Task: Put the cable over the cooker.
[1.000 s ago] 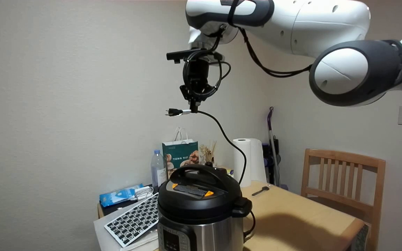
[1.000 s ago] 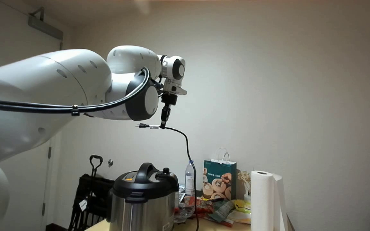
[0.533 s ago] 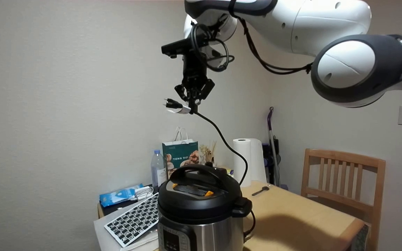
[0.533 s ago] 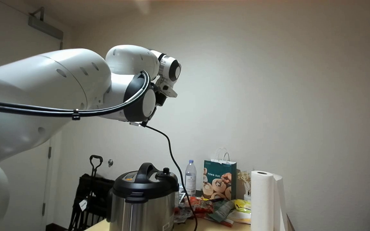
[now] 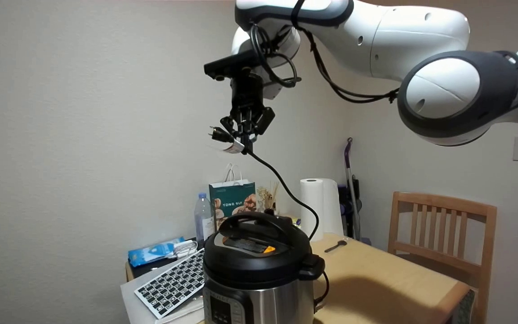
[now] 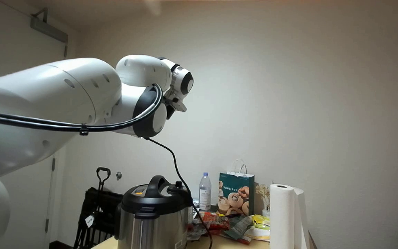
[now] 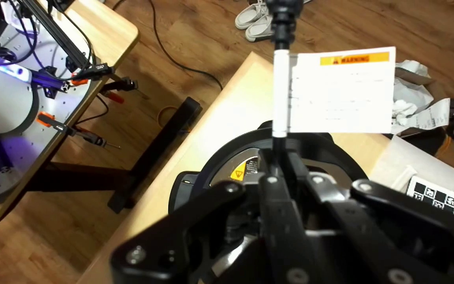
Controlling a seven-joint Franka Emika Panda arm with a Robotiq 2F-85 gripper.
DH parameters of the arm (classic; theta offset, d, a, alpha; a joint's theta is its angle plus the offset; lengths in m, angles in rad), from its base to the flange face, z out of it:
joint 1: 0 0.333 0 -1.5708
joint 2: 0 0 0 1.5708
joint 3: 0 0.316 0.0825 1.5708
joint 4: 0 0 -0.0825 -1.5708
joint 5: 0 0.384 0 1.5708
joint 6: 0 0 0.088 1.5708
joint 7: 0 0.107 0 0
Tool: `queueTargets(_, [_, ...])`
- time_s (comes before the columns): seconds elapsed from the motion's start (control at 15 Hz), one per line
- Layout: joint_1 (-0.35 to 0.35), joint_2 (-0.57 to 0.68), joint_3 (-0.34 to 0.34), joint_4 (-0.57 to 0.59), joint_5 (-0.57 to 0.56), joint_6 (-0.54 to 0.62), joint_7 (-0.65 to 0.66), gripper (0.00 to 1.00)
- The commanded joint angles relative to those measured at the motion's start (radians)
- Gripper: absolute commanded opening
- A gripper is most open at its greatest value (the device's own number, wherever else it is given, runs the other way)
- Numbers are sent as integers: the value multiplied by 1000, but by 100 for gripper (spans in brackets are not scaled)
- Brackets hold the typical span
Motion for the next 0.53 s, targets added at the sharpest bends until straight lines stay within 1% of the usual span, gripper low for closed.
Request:
queueTargets(0.0, [0,0,0,0,0,0,0,8])
queueTargets(0.07, [0,0,1,0,0,0,0,8])
queueTargets(0.13, [4,-19,-10,-43,23,18,-28,2])
queueTargets(0.33, [61,-13,-25,-61,-11,24,-90,2])
queueTargets(0.4, [82,-4,-12,-60,-36,12,-101,2])
queueTargets(0.47, [102,-4,-15,-70,-45,9,-111,2])
